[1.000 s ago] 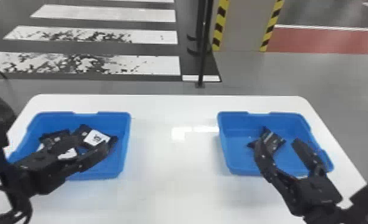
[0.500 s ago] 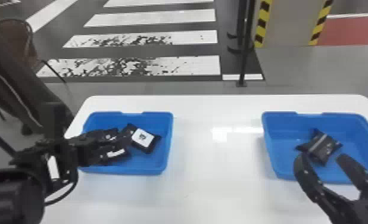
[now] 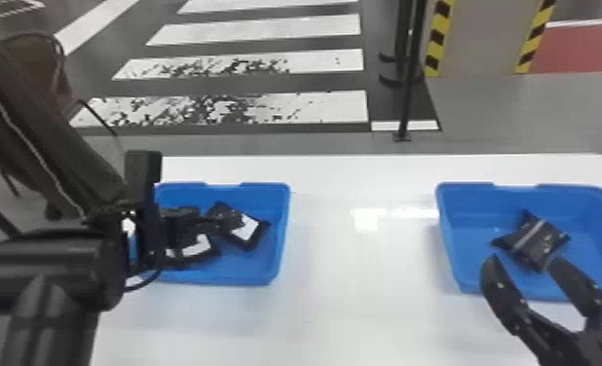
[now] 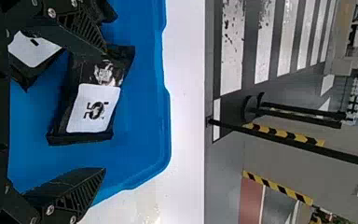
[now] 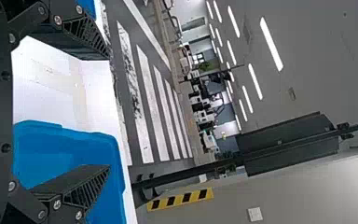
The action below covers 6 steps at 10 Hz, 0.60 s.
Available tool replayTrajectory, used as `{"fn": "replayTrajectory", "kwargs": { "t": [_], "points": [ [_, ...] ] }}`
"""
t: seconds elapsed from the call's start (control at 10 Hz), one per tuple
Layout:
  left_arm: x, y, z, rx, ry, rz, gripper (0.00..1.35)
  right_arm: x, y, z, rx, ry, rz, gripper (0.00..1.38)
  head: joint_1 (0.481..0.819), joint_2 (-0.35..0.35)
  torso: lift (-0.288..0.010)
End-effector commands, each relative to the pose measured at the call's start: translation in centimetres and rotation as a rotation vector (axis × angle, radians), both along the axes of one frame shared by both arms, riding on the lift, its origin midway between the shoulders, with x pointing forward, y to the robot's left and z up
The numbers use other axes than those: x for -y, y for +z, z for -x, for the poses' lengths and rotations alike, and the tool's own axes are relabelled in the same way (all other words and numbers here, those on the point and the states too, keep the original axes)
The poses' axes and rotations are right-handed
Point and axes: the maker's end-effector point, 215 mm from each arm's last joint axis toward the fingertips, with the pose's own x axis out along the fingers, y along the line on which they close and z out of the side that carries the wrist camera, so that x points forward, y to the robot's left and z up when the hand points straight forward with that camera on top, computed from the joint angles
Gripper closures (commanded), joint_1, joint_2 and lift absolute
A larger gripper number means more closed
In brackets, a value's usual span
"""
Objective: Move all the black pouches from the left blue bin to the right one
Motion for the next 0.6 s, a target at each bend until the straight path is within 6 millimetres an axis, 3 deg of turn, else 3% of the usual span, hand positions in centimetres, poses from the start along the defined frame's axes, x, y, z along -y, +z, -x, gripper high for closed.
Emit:
{"fn": "replayTrajectory", "kwargs": {
  "t": [0.0,0.5],
  "points": [
    [0.1,-1.3,-0.5,-0.047,0.008,-0.024,0.15,-0.2,-0.4,-0.1,-0.012,0.006,-0.015,0.21,0.695,0.126,-0.140],
    [-0.3,-4.0,-2.5,-0.129,0.029,-0.070,0.14,-0.5,-1.2,-0.2,-0.030,0.012,-0.035,0.21,0.695,0.131,-0.140]
  ]
}}
